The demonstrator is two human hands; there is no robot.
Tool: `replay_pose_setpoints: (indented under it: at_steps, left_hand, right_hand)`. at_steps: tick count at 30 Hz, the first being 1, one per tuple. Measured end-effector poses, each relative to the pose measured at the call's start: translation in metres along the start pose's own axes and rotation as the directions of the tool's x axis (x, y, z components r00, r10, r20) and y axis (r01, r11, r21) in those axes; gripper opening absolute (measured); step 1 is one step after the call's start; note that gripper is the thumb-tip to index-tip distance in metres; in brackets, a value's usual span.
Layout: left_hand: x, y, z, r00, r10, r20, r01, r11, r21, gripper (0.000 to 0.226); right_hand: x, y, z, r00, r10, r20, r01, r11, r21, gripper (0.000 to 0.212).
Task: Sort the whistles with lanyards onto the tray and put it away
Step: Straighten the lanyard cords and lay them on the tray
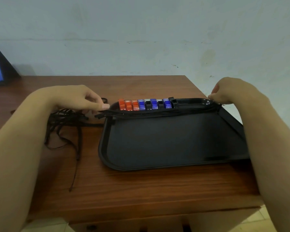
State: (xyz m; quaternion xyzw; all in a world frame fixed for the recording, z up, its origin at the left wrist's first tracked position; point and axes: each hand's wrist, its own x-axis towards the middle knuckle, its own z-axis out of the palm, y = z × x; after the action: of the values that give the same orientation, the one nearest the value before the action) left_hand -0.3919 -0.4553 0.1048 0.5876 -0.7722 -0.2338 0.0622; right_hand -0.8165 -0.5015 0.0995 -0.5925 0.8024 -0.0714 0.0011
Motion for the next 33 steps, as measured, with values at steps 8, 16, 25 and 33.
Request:
replay_pose_setpoints:
  at_steps: [8,16,25,33]
  left_hand:
    - [-0.003,-0.003,-0.009,0.996,-0.039,-0.084,0.042,0.998,0.044,0.065]
    - [-0.005,-0.004,-0.013,0.972,-0.146,0.183,0.126,0.985,0.118,0.015]
    - [-0.004,-0.004,-0.009,0.971,-0.194,0.141,0.153,0.955,0.255,0.004]
    - [0.000,-0.005,-0.008,0.987,-0.162,0.021,0.149,0.947,0.286,0.009]
  right_hand:
    - [-0.024,-0.012,-0.012,0.992,-0.101,-0.078,0.106,0.993,0.060,0.046]
    - [-0.041,-0.035,-0.010,0.958,-0.284,-0.036,0.286,0.956,0.063,0.026]
    - [-0.046,-0.040,-0.009,0.941,-0.336,-0.031,0.338,0.939,0.068,0.029]
    - [-0.047,-0.042,-0.009,0.930,-0.366,-0.019,0.367,0.928,0.072,0.030]
